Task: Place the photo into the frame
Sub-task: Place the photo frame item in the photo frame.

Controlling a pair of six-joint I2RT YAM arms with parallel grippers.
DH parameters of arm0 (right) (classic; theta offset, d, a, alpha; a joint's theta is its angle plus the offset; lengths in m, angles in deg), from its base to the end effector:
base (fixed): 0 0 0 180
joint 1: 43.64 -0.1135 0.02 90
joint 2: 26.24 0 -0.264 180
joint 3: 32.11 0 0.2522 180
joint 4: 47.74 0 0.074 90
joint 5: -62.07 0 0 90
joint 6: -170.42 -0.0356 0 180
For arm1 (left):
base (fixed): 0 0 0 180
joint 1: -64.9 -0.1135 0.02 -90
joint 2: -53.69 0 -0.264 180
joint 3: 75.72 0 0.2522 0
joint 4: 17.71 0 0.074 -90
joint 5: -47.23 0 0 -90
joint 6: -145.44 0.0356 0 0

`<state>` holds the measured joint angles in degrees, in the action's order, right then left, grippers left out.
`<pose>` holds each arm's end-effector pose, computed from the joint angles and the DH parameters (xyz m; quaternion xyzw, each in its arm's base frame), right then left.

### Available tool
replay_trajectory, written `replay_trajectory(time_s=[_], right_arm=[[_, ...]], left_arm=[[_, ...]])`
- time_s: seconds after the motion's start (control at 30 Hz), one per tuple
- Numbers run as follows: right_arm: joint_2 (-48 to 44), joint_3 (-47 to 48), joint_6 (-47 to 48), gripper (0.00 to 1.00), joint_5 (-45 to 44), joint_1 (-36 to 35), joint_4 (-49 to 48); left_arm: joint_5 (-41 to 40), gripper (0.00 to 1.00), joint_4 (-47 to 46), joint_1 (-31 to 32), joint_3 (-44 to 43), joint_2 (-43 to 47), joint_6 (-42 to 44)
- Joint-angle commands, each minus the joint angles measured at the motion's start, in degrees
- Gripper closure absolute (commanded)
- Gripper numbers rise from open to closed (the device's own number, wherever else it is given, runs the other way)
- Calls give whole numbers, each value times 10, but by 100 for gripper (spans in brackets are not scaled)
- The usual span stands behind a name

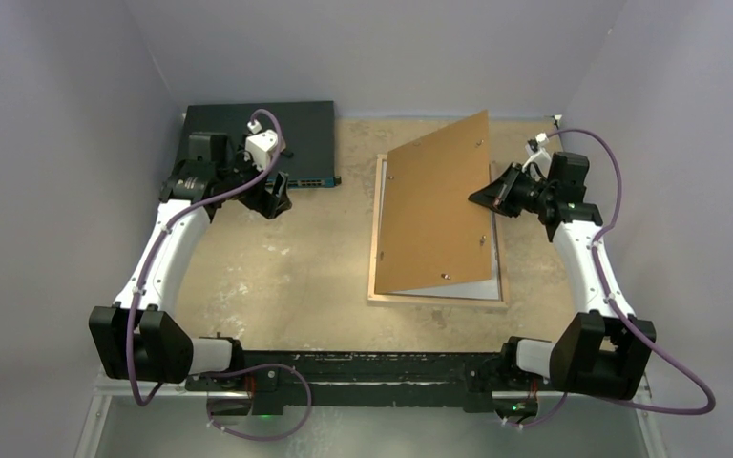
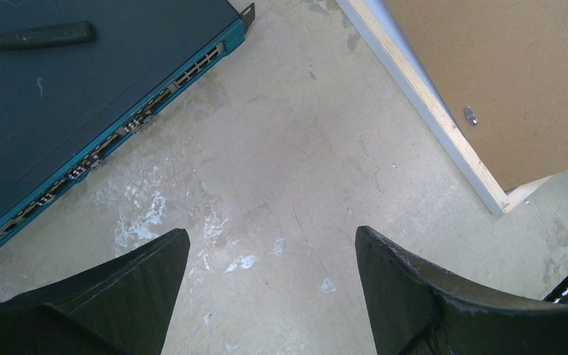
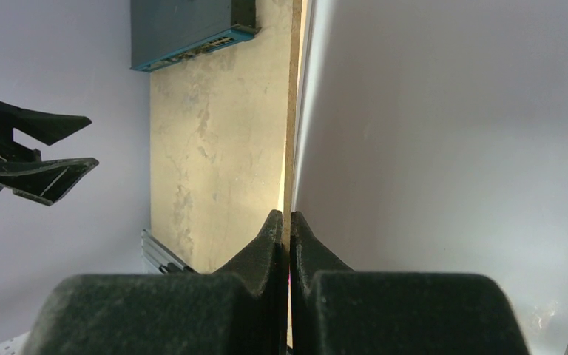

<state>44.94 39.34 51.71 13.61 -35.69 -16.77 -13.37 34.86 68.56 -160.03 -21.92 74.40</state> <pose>0.2742 -0.0145 0.3132 0.0890 0.8265 0.3865 0.3995 0.2777 -0.0353 0.3346 0.2720 0.8532 -0.1809 0.4067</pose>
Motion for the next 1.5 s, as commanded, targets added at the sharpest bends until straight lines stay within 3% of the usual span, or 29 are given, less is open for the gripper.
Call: replay_trajectory(time_s=[0.0, 0.33, 1.13, 1.33, 1.47], right_arm=[[-8, -1, 9, 100, 26, -2, -13], [27, -1, 43, 100, 6, -2, 19], [68, -17, 79, 100, -28, -3, -15], [70, -38, 76, 80, -52, -3, -30], [72, -38, 79, 57, -96, -3, -25]], left_arm=[[13, 19, -15, 3, 12, 22, -2], [15, 19, -23, 5, 17, 28, -8], [11, 19, -26, 11, 27, 19, 3], [8, 19, -29, 14, 27, 17, 2], [8, 19, -31, 16, 28, 15, -1]])
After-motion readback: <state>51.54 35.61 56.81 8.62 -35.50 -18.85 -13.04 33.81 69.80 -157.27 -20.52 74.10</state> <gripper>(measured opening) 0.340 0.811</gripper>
